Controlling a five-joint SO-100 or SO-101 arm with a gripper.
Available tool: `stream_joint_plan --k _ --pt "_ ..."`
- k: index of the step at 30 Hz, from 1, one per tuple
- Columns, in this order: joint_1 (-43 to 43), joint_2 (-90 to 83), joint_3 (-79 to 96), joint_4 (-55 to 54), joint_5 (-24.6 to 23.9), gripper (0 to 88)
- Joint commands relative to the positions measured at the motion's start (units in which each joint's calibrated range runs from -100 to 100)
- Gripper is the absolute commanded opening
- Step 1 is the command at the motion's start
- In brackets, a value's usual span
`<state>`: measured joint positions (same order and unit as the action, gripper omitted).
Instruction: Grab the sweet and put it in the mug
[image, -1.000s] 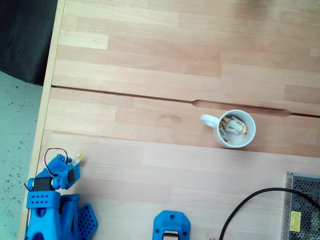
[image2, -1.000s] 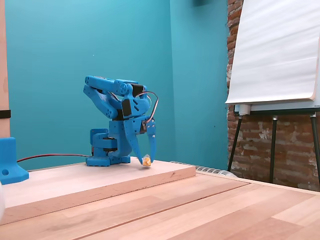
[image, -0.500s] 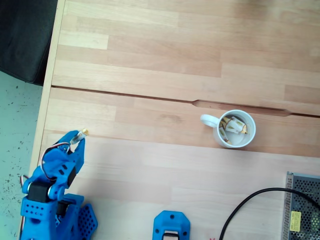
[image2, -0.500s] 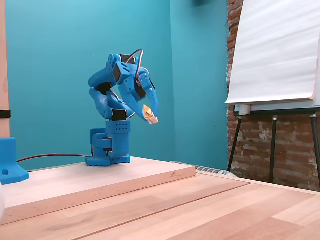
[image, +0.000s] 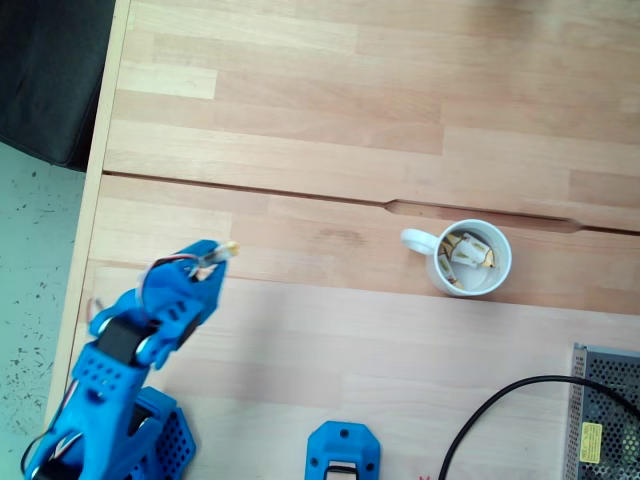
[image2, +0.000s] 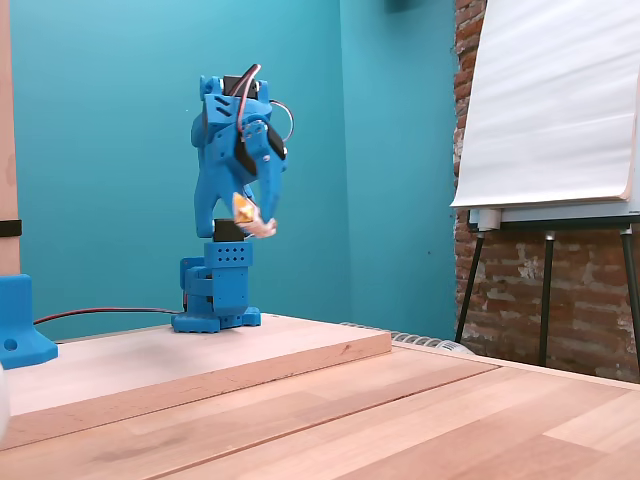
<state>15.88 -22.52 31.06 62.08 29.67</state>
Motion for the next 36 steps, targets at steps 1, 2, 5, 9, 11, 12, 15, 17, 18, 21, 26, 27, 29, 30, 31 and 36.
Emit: stream_joint_plan --k 1,2,5,9,11,12,15,17,18,21,26,27,29,30,31,36 --pt "4.7 5.1 -7.3 -0.9 1.3 3.5" --pt "6.1 7.0 -9.1 -0.9 1.5 3.5" --pt "9.8 13.3 -15.9 -0.9 2.1 3.5" --pt "13.5 21.8 -26.6 -0.9 1.8 3.5" --pt "15.3 25.4 -31.9 -0.9 1.8 3.5" --pt "15.9 26.8 -34.1 -0.9 1.9 3.5" --pt "18.3 31.3 -41.1 -0.9 1.9 3.5" --pt "19.6 34.5 -45.5 -0.9 2.1 3.5" --pt "20.1 36.2 -47.6 -0.9 2.1 3.5" --pt "22.3 41.5 -53.9 -1.0 2.1 3.5" --pt "24.7 51.0 -64.7 -4.1 2.1 3.5" --pt "25.1 52.7 -66.6 -5.0 2.1 3.5" --pt "25.6 55.5 -70.0 -6.5 2.1 3.5" --pt "25.7 56.7 -71.6 -7.2 2.1 3.5" --pt "25.7 57.9 -72.9 -7.7 2.1 3.5" --pt "25.9 62.3 -77.8 -9.1 2.1 3.5"
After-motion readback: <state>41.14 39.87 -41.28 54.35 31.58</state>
